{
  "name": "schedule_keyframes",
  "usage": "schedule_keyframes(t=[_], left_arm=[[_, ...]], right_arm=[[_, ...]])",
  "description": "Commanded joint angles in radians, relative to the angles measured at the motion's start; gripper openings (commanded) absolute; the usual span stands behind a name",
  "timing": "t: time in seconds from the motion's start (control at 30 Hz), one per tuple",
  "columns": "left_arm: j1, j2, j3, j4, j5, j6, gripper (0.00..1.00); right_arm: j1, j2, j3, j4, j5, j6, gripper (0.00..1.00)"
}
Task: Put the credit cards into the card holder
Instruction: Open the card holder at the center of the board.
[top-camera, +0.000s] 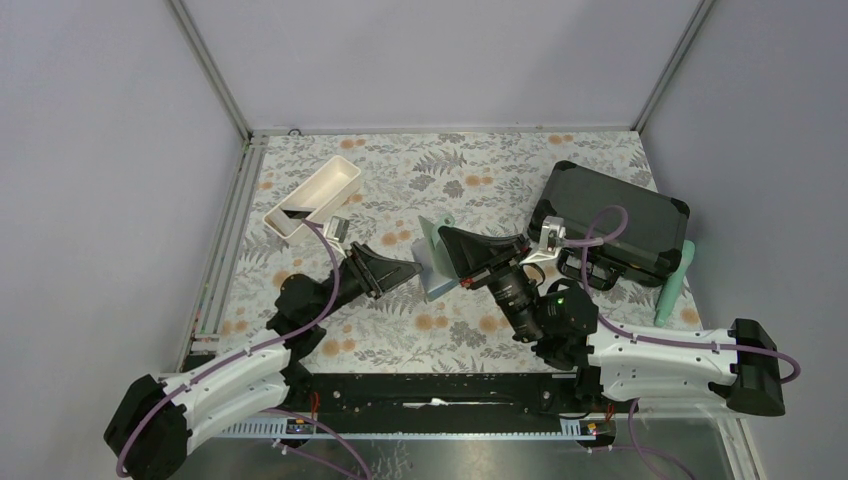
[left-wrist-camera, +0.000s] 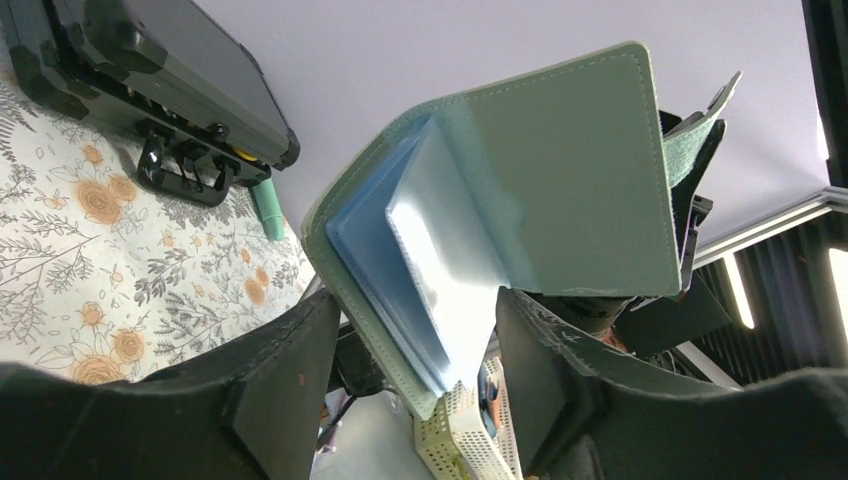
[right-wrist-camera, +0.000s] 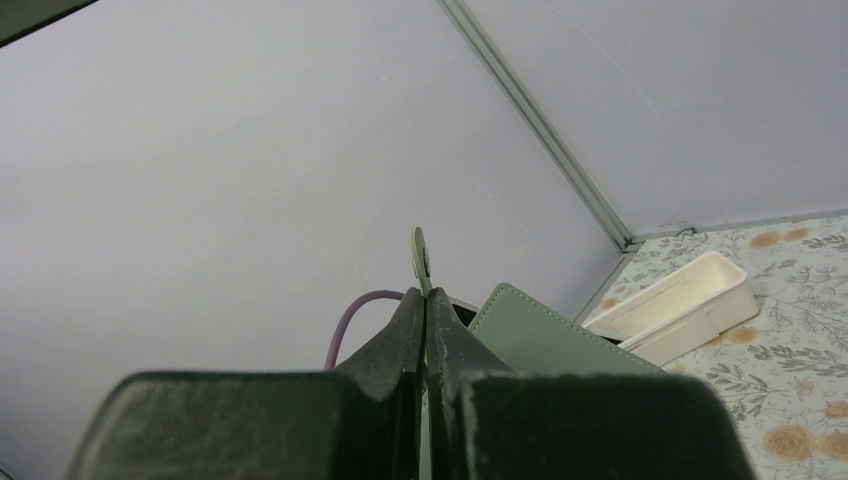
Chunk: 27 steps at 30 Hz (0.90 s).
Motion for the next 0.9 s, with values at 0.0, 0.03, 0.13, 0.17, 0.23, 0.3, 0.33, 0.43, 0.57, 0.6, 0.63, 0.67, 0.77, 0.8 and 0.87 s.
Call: schedule_keyframes(t=[0.0, 0.03, 0.13, 0.17, 0.23, 0.3, 0.33, 0.43, 0.57, 0.6, 0.63, 0.67, 0.77, 0.8, 0.87], left_arm=[[-0.007, 0.002, -0.013, 0.099, 0.011, -0.026, 0.53], [-0.008, 0.0, -0.017, 0.1, 0.005, -0.03, 0.49], [-0.007, -0.015, -0.025, 0.088, -0.014, -0.032, 0.35], [-0.008, -0.022, -0.026, 0.079, -0.018, -0.03, 0.31], [-0.009, -0.029, -0.026, 0.063, -0.025, -0.026, 0.27], [-0.01, -0.035, -0.027, 0.063, -0.032, -0.028, 0.22], [-0.01, -0.037, -0.028, 0.067, -0.036, -0.03, 0.21], [-0.009, -0.042, -0.035, 0.093, -0.05, -0.029, 0.24], [-0.011, -0.031, -0.035, 0.111, -0.044, -0.022, 0.33], [-0.011, -0.024, -0.035, 0.119, -0.041, -0.023, 0.36], [-0.011, -0.019, -0.035, 0.127, -0.039, -0.025, 0.38], [-0.011, -0.012, -0.035, 0.134, -0.038, -0.028, 0.41], [-0.011, 0.005, -0.031, 0.155, -0.028, -0.036, 0.45], [-0.012, 0.009, -0.029, 0.162, -0.026, -0.038, 0.47], [-0.014, 0.016, -0.027, 0.178, -0.017, -0.041, 0.47]], right_arm=[[-0.003, -0.005, 0.037, 0.077, -0.017, 0.015, 0.0], [-0.002, -0.005, 0.036, 0.074, -0.017, 0.016, 0.0], [-0.003, -0.008, 0.031, 0.068, -0.007, 0.021, 0.0], [-0.003, -0.01, 0.027, 0.068, -0.004, 0.024, 0.0], [-0.003, -0.01, 0.021, 0.069, 0.0, 0.027, 0.0], [-0.003, -0.013, 0.016, 0.069, 0.002, 0.03, 0.0], [-0.002, -0.015, 0.012, 0.07, 0.004, 0.032, 0.0], [-0.003, -0.019, 0.002, 0.077, 0.007, 0.043, 0.0], [-0.002, -0.021, -0.009, 0.1, 0.008, 0.063, 0.0], [-0.003, -0.022, -0.007, 0.1, 0.005, 0.07, 0.0], [-0.002, -0.022, -0.007, 0.105, 0.003, 0.074, 0.0], [-0.003, -0.022, -0.007, 0.111, 0.002, 0.08, 0.0], [-0.003, -0.017, -0.002, 0.134, -0.008, 0.092, 0.0], [-0.003, -0.016, 0.001, 0.139, -0.012, 0.095, 0.0], [-0.003, -0.012, 0.009, 0.15, -0.019, 0.101, 0.0]])
